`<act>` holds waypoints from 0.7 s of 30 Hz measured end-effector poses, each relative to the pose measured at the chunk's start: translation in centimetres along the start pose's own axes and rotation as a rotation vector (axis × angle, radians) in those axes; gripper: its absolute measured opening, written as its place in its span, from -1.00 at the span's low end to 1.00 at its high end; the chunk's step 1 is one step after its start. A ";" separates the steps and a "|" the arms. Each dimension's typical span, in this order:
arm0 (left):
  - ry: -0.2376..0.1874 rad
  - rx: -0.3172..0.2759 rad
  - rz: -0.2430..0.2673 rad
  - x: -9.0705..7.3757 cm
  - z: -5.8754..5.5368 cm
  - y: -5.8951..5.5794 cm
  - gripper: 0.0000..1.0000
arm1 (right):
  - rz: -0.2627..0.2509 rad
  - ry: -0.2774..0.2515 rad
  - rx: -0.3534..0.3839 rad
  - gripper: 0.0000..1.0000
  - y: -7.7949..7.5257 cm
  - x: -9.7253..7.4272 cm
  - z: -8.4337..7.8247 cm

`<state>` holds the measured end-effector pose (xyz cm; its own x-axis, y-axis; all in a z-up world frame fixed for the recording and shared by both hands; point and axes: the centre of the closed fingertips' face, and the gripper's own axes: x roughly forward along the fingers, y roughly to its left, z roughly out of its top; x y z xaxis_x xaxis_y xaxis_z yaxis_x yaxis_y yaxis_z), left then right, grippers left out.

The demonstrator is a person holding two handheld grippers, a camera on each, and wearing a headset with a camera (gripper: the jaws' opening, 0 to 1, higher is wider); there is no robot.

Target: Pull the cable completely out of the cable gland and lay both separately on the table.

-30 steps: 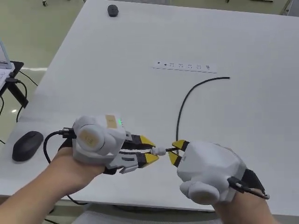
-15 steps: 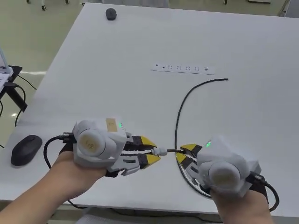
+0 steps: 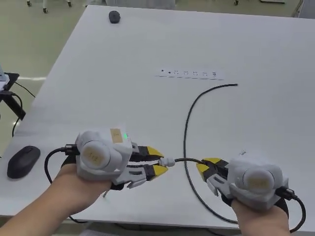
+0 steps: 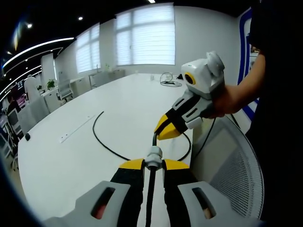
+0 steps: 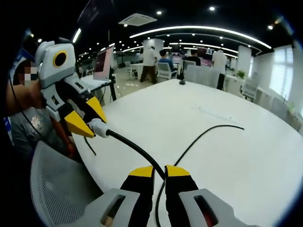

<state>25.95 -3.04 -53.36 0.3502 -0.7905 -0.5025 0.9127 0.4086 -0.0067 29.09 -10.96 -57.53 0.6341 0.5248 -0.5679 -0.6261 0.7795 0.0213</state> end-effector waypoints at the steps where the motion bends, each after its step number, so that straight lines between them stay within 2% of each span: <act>1: 0.000 -0.001 0.002 0.1 0.0 0.0 -0.70 | -0.005 -0.002 0.014 -0.95 -0.3 0.0 -0.1; 3: 0.002 -0.003 0.007 0.2 0.0 0.0 -0.70 | -0.008 0.005 0.066 -0.95 -0.8 0.1 -0.6; 9: 0.007 -0.007 0.017 0.7 0.1 0.0 -0.70 | -0.014 0.011 0.126 -0.94 -1.8 0.2 -1.2; 12: 0.012 -0.009 0.017 0.8 0.0 0.0 -0.70 | -0.001 0.030 0.237 -0.94 -2.2 0.4 -1.9; 15: 0.012 -0.016 0.019 1.0 0.0 0.0 -0.70 | -0.011 0.036 0.270 -0.94 -3.0 0.5 -2.3; 18: 0.013 -0.019 0.022 1.1 0.1 0.0 -0.70 | -0.016 0.051 0.356 -0.93 -3.6 0.5 -3.1; 21: 0.018 -0.023 0.023 1.3 0.0 0.0 -0.70 | -0.017 0.058 0.356 -0.93 -3.9 0.5 -3.5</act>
<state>26.41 -4.09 -54.06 0.3667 -0.7729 -0.5178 0.8995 0.4366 -0.0148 30.27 -14.93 -60.74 0.6103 0.4981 -0.6160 -0.4117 0.8638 0.2905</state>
